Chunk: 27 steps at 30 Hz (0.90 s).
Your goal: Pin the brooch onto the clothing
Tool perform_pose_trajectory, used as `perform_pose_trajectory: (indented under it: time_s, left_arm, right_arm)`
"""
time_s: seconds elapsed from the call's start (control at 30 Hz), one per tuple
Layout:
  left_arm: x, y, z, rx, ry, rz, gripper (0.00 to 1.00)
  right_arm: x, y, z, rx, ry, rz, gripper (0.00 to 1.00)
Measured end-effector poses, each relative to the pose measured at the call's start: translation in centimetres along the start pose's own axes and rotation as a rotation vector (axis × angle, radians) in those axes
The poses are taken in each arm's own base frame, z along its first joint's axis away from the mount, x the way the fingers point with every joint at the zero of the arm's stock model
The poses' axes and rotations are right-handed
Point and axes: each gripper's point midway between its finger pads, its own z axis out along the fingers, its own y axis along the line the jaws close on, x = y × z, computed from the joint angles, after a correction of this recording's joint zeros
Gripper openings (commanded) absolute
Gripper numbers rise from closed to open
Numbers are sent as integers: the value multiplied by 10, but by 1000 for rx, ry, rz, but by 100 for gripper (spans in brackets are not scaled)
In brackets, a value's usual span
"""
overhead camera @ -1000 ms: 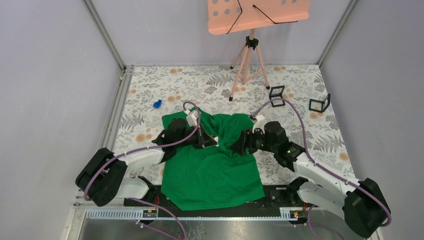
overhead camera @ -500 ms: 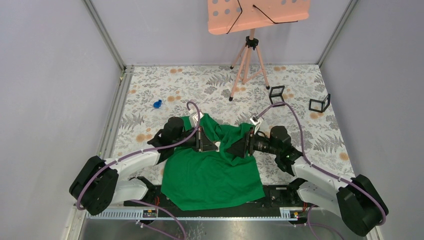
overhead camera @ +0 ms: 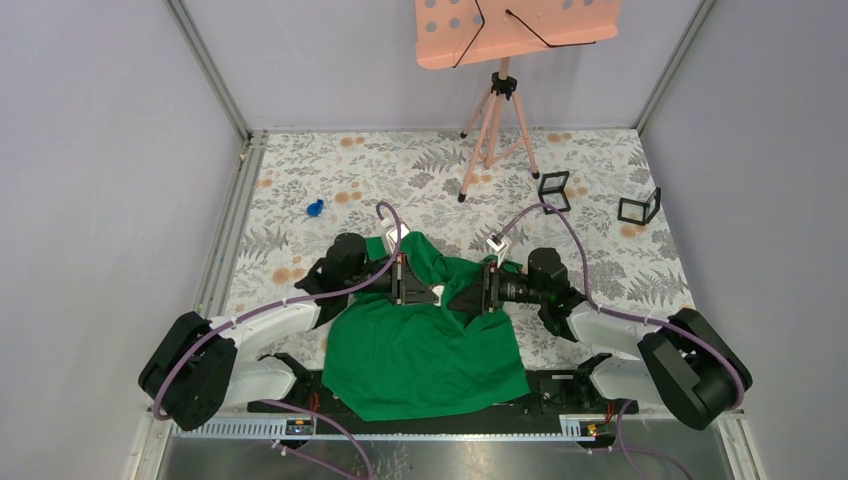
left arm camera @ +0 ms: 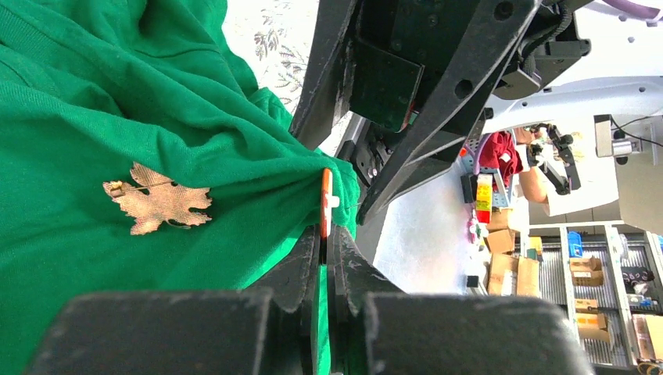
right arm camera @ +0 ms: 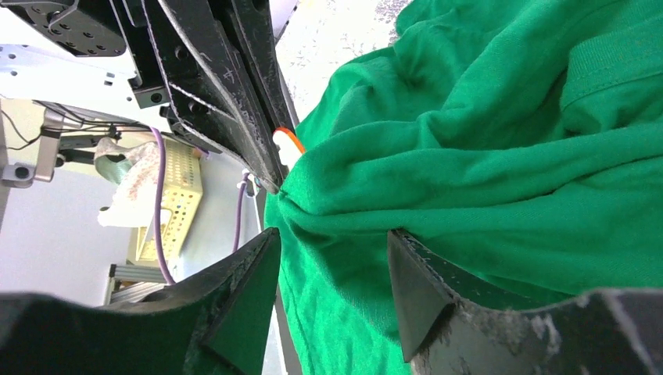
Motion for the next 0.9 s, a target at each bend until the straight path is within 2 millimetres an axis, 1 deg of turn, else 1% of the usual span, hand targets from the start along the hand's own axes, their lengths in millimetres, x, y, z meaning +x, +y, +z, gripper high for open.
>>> perform_pose_trajectory:
  time_s: [0.4,0.6,0.9]
  left_arm:
    - [2,-4,-1,25,11,6,0]
    - [4,-2,-1,25,11,6,0]
    - [4,-1,-1,23,8,5,0]
  right_arm:
    - [-15,9,13,-63,-14,29,49]
    - [-13,8,14,-60,-7,42,45]
    - [-11,6,18,-37,-14,39,35]
